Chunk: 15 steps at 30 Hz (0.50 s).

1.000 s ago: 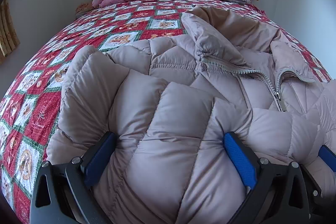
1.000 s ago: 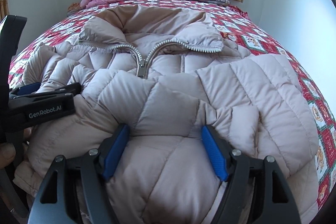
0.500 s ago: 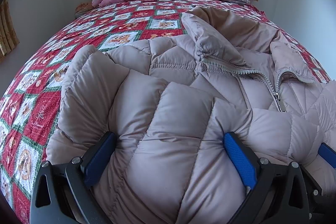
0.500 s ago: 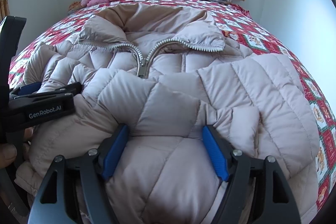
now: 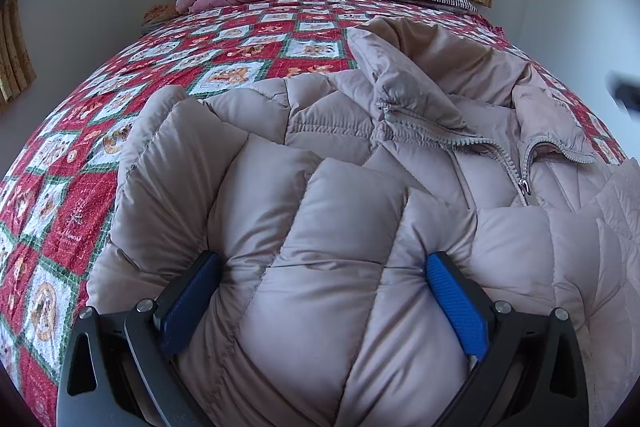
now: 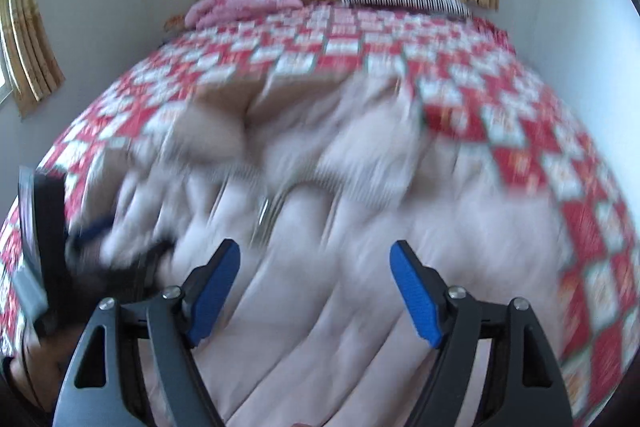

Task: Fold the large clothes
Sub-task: 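Grasp the jacket side edge with the right tool and lift it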

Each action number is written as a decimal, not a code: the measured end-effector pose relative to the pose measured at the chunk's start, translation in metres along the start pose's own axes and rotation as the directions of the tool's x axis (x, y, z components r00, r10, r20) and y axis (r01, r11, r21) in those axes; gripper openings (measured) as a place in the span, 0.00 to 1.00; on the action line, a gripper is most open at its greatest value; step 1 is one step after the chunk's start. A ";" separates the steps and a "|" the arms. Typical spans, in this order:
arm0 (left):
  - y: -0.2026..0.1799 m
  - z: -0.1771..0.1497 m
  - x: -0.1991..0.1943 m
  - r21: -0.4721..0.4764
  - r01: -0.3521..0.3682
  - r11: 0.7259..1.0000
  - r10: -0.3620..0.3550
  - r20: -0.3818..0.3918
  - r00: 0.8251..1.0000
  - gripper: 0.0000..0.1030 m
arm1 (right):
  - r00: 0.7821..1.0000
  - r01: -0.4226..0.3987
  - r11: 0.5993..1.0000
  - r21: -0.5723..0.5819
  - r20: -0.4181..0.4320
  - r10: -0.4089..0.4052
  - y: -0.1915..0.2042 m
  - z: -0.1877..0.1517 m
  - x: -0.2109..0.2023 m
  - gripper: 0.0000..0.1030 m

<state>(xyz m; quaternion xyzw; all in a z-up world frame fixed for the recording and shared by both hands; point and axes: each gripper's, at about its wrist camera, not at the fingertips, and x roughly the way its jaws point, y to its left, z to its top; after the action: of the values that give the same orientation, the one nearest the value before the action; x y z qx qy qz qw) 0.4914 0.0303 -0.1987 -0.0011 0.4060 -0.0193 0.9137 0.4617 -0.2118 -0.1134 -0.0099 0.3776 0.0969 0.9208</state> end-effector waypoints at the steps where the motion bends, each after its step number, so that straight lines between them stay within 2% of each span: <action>1: 0.000 0.000 0.000 -0.001 0.001 1.000 -0.001 0.001 1.000 0.99 | 1.000 0.004 1.000 -0.021 0.019 -0.004 -0.007 0.016 0.003 0.81; 2: 0.000 0.000 0.000 -0.002 0.002 1.000 -0.002 0.001 1.000 0.99 | 0.999 0.023 0.999 -0.045 0.033 -0.021 -0.015 0.034 0.010 0.84; 4: 0.000 0.000 0.000 -0.001 0.002 1.000 -0.002 0.002 1.000 0.99 | 0.996 0.079 0.992 -0.097 0.035 -0.076 -0.030 0.068 0.033 0.85; 8: 0.000 0.000 0.000 -0.002 0.003 1.000 -0.003 0.002 1.000 0.99 | 0.995 0.082 0.981 -0.178 -0.046 -0.092 -0.044 0.115 0.087 0.85; 12: 0.001 0.000 -0.001 -0.003 0.004 1.000 -0.004 0.003 1.000 0.99 | 0.991 -0.009 0.958 -0.288 -0.131 -0.030 -0.030 0.136 0.126 0.85; 15: 0.001 0.000 -0.001 -0.003 0.004 1.000 -0.004 0.003 1.000 0.99 | 0.984 -0.051 0.921 -0.386 -0.175 -0.020 -0.017 0.139 0.148 0.85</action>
<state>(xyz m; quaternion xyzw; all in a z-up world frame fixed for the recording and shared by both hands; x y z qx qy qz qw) 0.4911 0.0311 -0.1983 -0.0034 0.4047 -0.0207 0.9142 0.6643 -0.1901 -0.1182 -0.1981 0.4306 0.1760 0.8627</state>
